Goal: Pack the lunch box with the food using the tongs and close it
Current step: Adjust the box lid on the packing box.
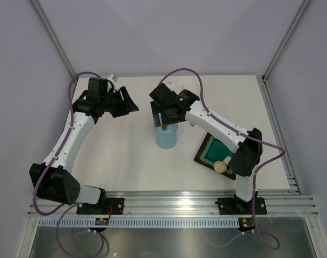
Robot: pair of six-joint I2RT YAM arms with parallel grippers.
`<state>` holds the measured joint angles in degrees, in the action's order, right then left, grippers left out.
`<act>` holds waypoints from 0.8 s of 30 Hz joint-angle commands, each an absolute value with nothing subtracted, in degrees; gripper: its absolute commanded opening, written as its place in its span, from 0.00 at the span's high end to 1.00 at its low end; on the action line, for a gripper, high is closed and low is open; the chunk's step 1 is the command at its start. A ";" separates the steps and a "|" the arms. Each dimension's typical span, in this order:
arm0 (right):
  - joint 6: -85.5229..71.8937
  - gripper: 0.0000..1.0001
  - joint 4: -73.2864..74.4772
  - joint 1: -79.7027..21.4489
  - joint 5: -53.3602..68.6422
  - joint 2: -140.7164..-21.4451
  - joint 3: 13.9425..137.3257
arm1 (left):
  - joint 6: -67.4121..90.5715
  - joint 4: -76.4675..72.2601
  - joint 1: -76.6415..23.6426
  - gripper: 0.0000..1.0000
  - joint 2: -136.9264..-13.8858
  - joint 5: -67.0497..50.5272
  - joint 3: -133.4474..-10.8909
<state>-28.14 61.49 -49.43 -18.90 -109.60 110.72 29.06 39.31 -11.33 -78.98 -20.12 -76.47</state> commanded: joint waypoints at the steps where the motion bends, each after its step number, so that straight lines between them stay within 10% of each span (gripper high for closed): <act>1: -26.02 0.09 64.24 -49.92 -22.76 -107.41 119.24 | 29.53 37.79 -10.90 0.42 -78.31 -20.48 -76.46; 24: -26.63 0.19 57.38 -49.31 -13.10 -113.12 113.01 | 29.09 37.79 -10.81 0.42 -78.05 -21.18 -73.83</act>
<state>-25.69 55.64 -49.47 -15.77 -112.92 111.37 29.02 39.33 -11.22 -78.98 -20.14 -74.48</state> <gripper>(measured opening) 0.821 0.580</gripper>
